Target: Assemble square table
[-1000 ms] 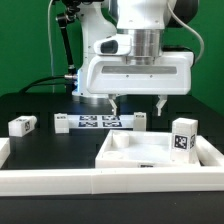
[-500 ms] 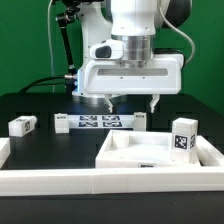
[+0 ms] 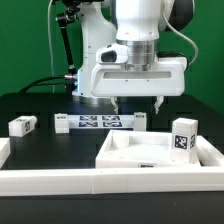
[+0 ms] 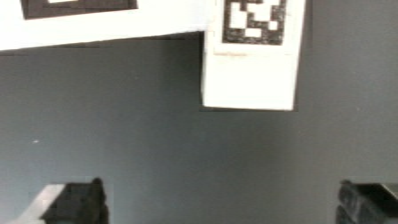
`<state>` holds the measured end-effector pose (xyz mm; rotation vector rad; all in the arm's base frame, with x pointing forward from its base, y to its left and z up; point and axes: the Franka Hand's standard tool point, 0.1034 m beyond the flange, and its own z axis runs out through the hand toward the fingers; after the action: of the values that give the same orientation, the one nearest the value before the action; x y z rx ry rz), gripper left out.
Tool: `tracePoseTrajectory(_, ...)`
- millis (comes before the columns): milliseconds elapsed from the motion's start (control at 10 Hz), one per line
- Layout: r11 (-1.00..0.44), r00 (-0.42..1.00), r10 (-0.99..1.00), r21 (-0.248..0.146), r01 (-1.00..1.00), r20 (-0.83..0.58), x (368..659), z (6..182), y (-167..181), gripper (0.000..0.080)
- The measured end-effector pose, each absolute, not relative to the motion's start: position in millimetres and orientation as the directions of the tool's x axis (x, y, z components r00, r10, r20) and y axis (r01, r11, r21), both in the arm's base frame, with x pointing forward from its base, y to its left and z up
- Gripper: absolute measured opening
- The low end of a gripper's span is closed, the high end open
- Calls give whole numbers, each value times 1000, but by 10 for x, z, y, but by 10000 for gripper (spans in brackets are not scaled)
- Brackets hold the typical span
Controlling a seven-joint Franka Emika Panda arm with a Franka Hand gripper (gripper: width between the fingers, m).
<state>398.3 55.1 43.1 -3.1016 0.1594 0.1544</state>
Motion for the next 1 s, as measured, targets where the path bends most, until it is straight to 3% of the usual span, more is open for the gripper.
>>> tracePoseTrajectory(300, -994, 984, -101, -29, -107, -143, 3935, 423, 574, 649)
tracePoseTrajectory(1000, -991, 819, -70, -52, -121, -569, 3918, 418, 682, 649)
